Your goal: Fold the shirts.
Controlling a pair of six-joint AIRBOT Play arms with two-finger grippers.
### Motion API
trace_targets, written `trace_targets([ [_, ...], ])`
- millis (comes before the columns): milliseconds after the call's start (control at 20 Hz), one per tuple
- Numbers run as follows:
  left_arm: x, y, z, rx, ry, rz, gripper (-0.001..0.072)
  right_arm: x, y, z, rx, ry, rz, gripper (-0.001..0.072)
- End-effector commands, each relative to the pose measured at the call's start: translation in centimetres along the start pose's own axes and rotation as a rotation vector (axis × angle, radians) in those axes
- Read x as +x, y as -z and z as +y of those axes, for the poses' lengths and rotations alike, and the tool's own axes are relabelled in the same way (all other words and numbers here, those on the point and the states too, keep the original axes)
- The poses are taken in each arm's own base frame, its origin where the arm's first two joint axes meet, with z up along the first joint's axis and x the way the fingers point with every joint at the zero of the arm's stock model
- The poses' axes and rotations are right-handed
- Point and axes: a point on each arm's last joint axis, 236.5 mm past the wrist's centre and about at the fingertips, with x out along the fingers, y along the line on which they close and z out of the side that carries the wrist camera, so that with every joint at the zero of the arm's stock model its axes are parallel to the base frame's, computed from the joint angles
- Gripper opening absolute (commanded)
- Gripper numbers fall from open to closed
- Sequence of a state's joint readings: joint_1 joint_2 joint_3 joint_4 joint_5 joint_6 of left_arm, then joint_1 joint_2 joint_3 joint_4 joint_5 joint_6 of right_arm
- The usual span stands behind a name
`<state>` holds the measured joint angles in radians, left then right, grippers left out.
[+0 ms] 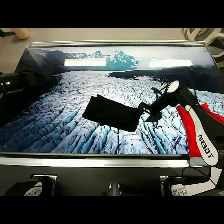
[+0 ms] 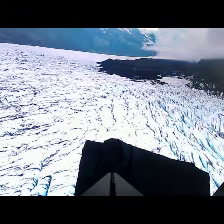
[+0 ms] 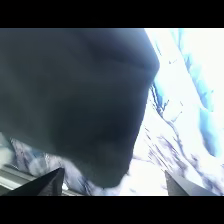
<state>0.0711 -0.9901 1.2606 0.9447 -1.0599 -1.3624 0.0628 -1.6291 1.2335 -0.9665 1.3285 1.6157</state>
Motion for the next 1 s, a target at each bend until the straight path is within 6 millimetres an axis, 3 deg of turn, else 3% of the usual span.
trace_targets([
  [0,-0.1,0.2,0.1,-0.009,-0.004,0.007,0.0029,4.0,-1.0,1.2,0.116,-0.106,-0.087,0.067],
  [50,-0.1,0.2,0.1,-0.008,-0.005,0.007,0.0029,4.8,-1.1,2.0,0.125,-0.127,-0.087,0.0666],
  [100,-0.1,0.2,0.1,-0.008,-0.005,0.007,0.0029,5.4,-1.3,2.9,0.137,-0.159,-0.089,0.0572],
  [200,-0.1,0.1,0.2,-0.007,-0.007,0.004,0.0029,3.9,-2.8,5.6,0.093,-0.269,-0.131,0.001],
  [300,-0.1,0.1,0.3,-0.006,-0.009,0.005,0.0029,-1.9,-5.1,7.5,0.01,-0.362,-0.198,0.0017],
  [400,0.0,0.2,0.5,0.001,-0.018,0.009,0.0029,-10.5,-7.3,6.6,-0.049,-0.371,-0.303,0.0018],
  [450,0.2,0.3,0.9,0.005,-0.031,0.016,0.0029,-14.4,-7.9,4.8,-0.028,-0.335,-0.353,0.0018],
  [550,0.7,0.6,1.5,0.003,-0.041,0.03,0.003,-21.0,-7.7,-1.2,0.071,-0.215,-0.435,0.0018],
  [650,1.2,0.8,1.8,-0.005,-0.042,0.044,0.003,-25.6,-5.9,-6.8,0.161,-0.136,-0.484,0.0018],
  [750,1.6,0.9,2.1,-0.011,-0.044,0.05,0.003,-28.9,-3.9,-11.4,0.257,-0.1,-0.539,0.0018],
  [950,2.0,1.0,2.5,-0.019,-0.05,0.043,0.003,-33.6,-0.9,-17.0,0.397,-0.092,-0.656,0.0017],
])
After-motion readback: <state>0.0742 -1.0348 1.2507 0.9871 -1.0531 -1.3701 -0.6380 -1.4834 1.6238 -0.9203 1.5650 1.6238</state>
